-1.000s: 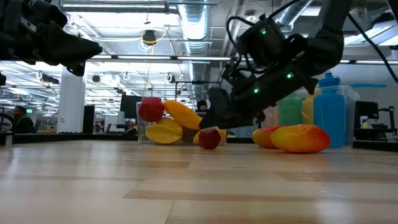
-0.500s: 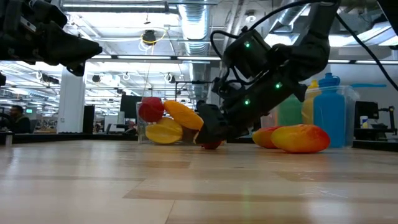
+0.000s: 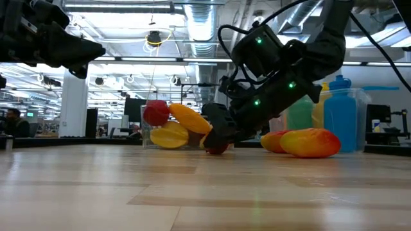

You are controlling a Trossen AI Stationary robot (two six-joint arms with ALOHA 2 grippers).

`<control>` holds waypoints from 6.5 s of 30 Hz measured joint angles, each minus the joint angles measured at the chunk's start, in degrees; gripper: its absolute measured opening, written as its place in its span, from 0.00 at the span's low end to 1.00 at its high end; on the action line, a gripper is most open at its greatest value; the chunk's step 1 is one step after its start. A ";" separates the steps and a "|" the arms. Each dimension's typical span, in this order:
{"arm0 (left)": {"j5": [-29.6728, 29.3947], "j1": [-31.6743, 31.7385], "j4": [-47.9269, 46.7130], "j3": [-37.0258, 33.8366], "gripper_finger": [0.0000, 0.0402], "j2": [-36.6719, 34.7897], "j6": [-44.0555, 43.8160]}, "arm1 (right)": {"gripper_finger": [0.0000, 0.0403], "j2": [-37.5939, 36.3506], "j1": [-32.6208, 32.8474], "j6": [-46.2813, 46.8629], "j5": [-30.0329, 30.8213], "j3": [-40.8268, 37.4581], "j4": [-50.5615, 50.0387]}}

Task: Pick & Place Food Item
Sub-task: Put the red pomegranate into the transparent bin, then put the bottom red mango into the transparent bin

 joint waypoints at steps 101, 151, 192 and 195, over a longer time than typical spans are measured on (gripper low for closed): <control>0.00 -0.02 1.93 -0.04 0.13 0.00 0.00 | 0.45 10.14 -24.73 -13.46 -19.55 54.43 -48.94; -0.02 0.00 2.89 -0.04 0.13 0.00 0.00 | 0.67 -28.38 2.06 -0.20 -6.99 33.70 -102.08; -0.02 -0.01 2.96 -0.04 0.13 0.00 0.00 | 0.67 -20.14 4.02 -22.79 -19.35 -2.02 -56.22; -0.02 -0.01 2.97 -0.04 0.13 0.00 0.00 | 0.67 -20.48 4.36 -21.38 -19.32 -2.10 -56.50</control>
